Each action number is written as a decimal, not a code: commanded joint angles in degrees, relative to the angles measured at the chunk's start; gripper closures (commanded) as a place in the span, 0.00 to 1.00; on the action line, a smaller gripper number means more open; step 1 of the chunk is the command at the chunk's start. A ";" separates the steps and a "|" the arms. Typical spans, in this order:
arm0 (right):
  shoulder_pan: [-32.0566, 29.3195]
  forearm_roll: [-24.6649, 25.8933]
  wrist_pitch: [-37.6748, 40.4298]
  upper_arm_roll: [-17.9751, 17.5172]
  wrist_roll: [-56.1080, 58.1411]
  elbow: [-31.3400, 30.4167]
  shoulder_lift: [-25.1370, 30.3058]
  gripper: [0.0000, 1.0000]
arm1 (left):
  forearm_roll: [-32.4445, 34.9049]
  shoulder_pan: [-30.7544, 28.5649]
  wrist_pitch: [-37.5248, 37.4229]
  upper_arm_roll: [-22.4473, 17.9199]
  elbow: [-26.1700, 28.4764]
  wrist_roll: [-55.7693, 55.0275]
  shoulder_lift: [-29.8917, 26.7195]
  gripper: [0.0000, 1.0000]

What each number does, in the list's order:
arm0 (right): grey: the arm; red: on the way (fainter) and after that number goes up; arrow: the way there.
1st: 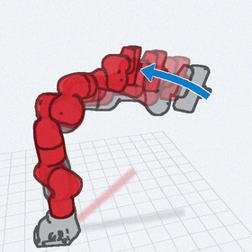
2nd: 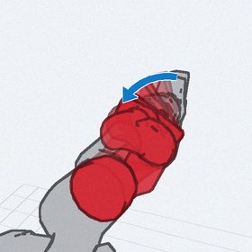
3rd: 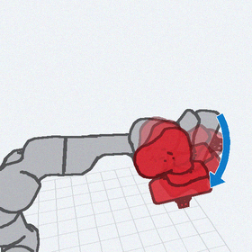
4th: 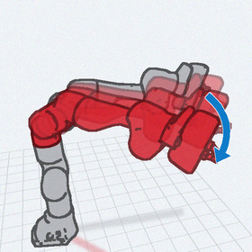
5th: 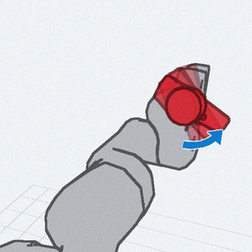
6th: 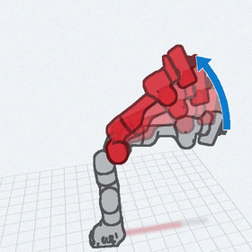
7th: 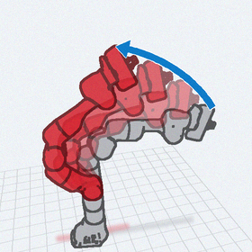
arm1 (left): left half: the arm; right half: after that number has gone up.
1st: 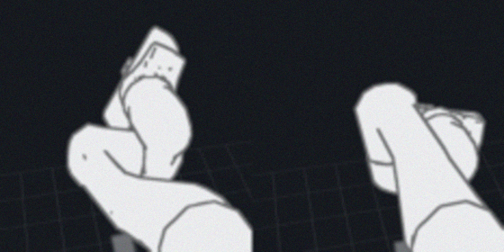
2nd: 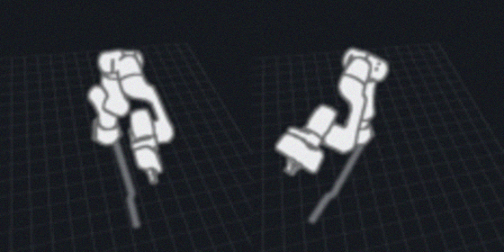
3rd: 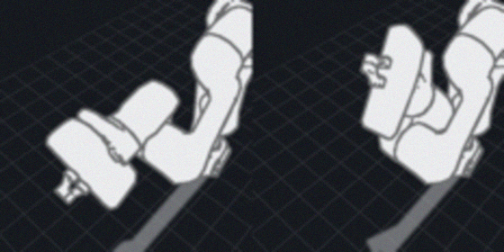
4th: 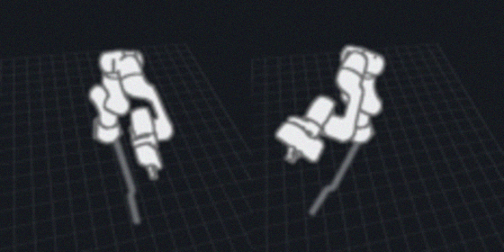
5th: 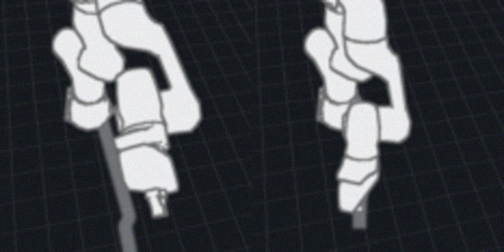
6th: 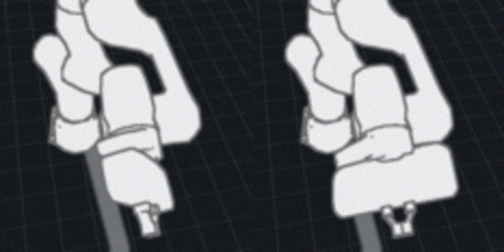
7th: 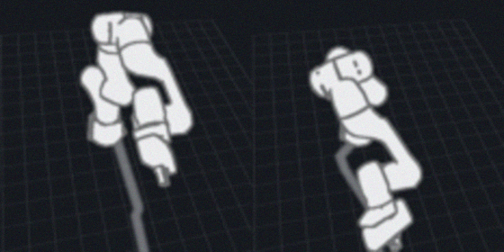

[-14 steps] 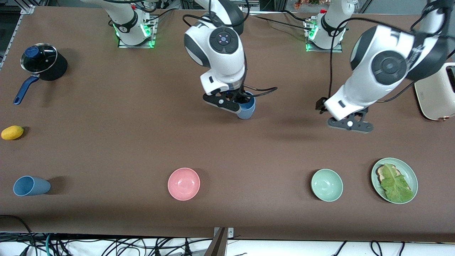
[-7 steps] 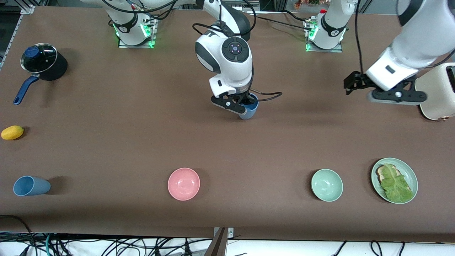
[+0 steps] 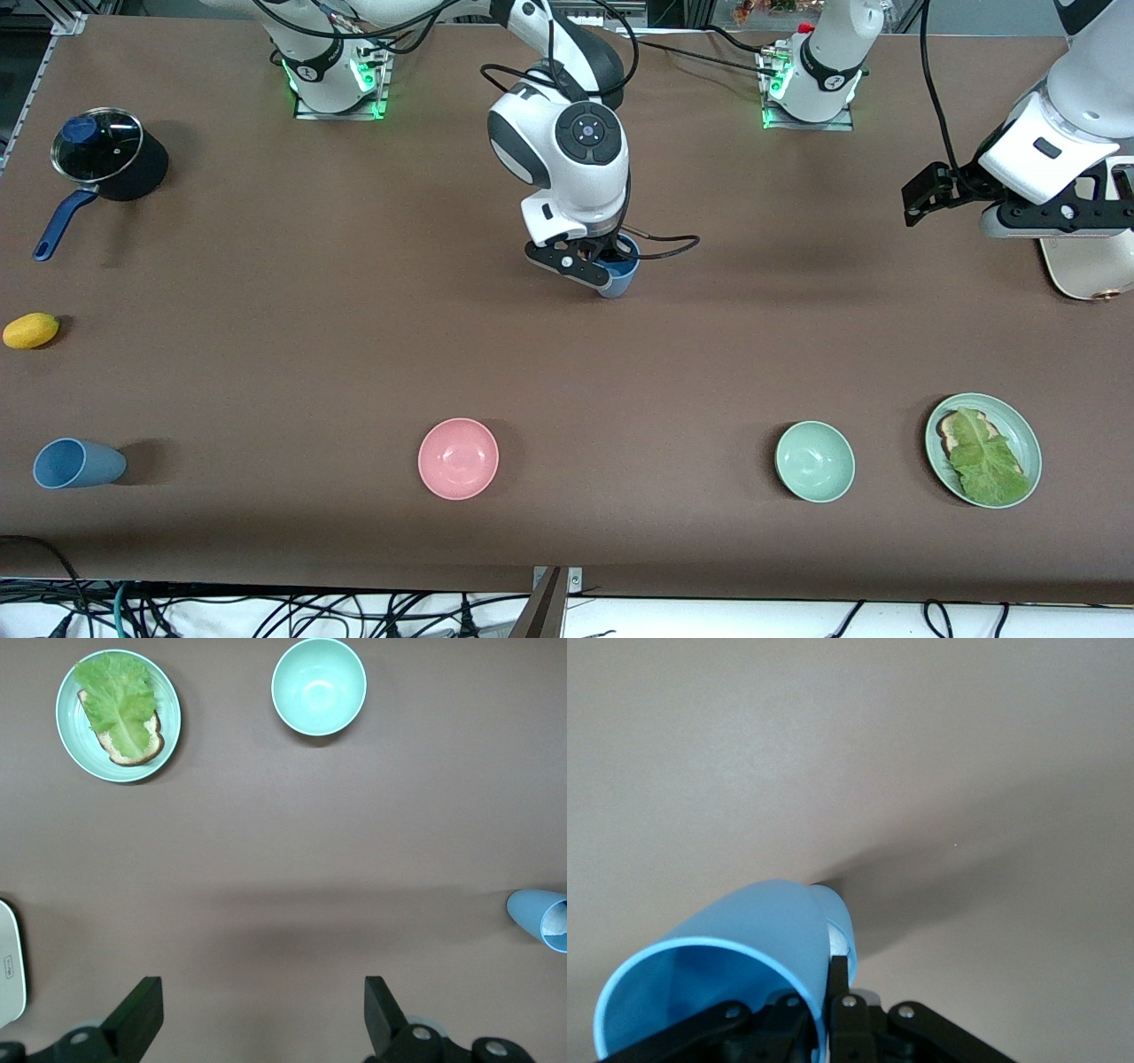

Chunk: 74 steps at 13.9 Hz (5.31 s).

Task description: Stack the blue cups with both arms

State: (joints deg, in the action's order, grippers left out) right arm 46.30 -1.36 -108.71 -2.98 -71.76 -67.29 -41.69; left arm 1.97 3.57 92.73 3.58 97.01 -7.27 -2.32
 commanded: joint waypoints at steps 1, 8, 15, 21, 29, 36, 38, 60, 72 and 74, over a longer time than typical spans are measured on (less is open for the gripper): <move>0.45 -0.05 0.60 -0.01 -0.48 -0.03 0.03 1.00 | -1.01 0.39 -0.80 -0.59 -1.46 1.38 0.55 0.00; 1.24 -0.05 -0.01 -0.01 -0.75 -0.12 -0.75 1.00 | -1.01 0.30 -1.15 -0.59 -2.96 1.38 1.35 0.00; 1.24 -0.05 -0.10 -0.01 -0.48 -1.00 -0.93 1.00 | -1.09 0.39 -1.24 -0.68 -2.96 1.38 1.35 0.00; 1.33 -1.72 3.24 -0.63 -0.48 -0.21 0.30 1.00 | -1.09 0.39 -1.24 -0.68 -2.96 1.38 1.35 0.00; 2.12 -1.63 2.63 -0.72 -0.83 -0.47 -0.14 1.00 | -1.09 0.39 -1.24 -0.59 -2.96 1.38 1.35 0.00; 1.60 -1.02 2.45 -0.45 1.01 -1.26 -0.32 1.00 | -1.09 0.39 -1.24 -0.59 -2.96 1.38 1.35 0.00; 1.33 -1.10 2.36 -0.36 1.80 -1.26 -0.32 0.85 | -1.09 0.39 -1.24 -0.50 -2.96 1.29 1.35 0.00; -25.71 -6.20 24.45 14.85 62.06 -11.59 27.77 0.00 | -1.09 0.30 -1.33 -0.59 -3.05 1.29 1.35 0.00; -40.86 1.53 17.92 1.13 65.88 -20.95 35.46 0.00 | -1.09 0.39 -2.03 -0.59 -3.05 1.20 1.35 0.00; -40.94 1.44 17.74 1.13 66.75 -20.95 35.45 0.00 | -1.09 0.39 -2.03 -0.59 -3.14 1.20 1.35 0.00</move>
State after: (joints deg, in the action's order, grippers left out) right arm 6.39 -0.22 -90.80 -0.83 -5.84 -88.75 -6.11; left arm 1.96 3.65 92.12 3.44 95.71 -7.27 -1.72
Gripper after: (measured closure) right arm 0.000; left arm 0.000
